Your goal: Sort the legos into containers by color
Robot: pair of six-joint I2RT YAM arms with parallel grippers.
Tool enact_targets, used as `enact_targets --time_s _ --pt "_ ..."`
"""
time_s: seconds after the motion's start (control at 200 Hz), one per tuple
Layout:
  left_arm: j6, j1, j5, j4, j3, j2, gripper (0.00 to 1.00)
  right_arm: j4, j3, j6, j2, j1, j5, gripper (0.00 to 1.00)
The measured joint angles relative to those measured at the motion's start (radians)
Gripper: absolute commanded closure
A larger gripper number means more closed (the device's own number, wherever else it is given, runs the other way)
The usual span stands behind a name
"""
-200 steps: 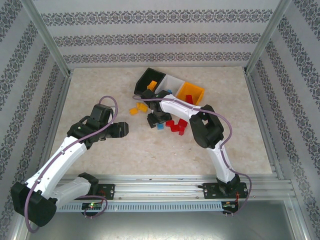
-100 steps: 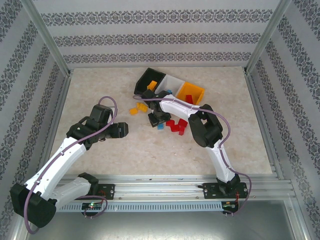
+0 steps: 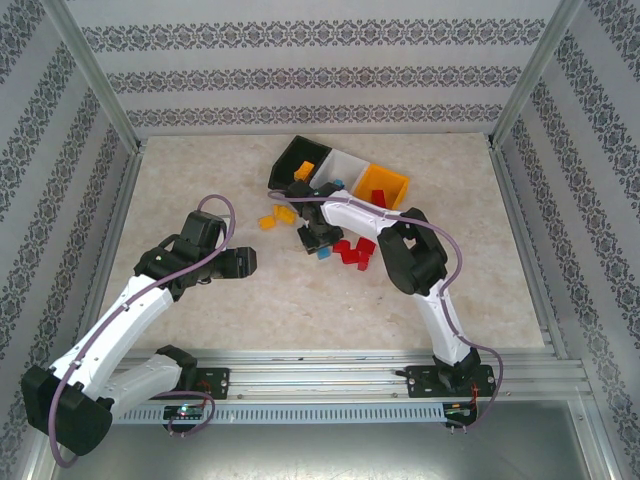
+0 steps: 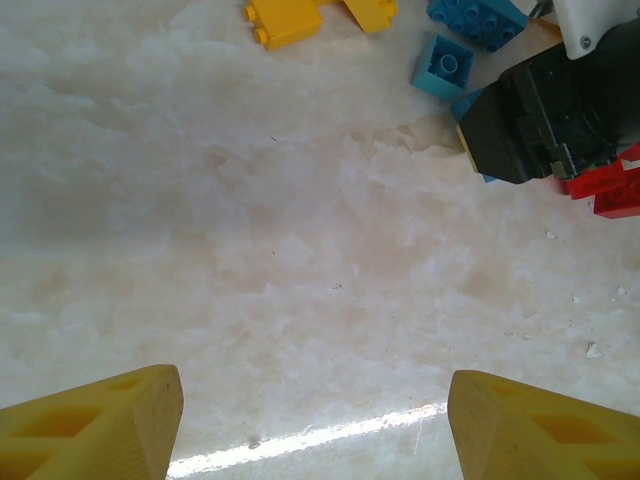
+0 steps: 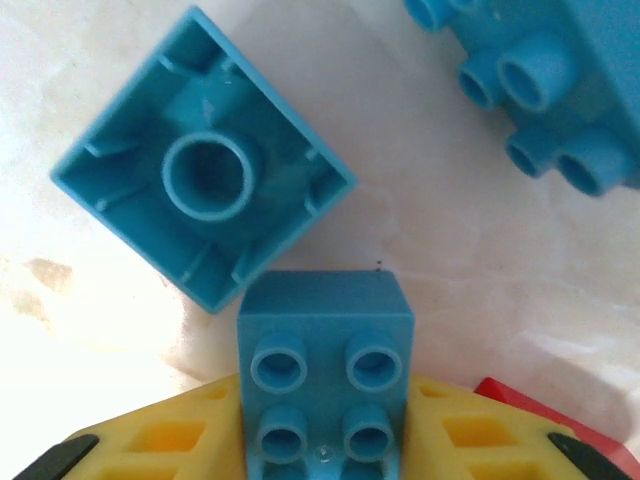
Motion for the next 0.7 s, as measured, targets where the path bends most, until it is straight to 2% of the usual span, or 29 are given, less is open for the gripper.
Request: enact_targets --time_s 0.185,0.365,0.54,0.699 --pt "0.0 0.0 0.004 0.001 -0.001 -0.018 0.29 -0.001 -0.082 0.018 -0.105 -0.004 -0.031 0.64" --pt "0.0 0.0 0.013 0.001 -0.018 -0.046 0.28 0.011 -0.076 0.036 -0.236 -0.045 -0.085 0.63" --pt "0.0 0.001 0.032 0.008 -0.034 -0.047 0.28 0.014 0.054 0.036 -0.252 -0.13 -0.101 0.63" --pt "-0.001 0.006 0.056 0.014 -0.056 -0.044 0.28 0.016 0.251 0.036 -0.168 -0.208 -0.1 0.63"
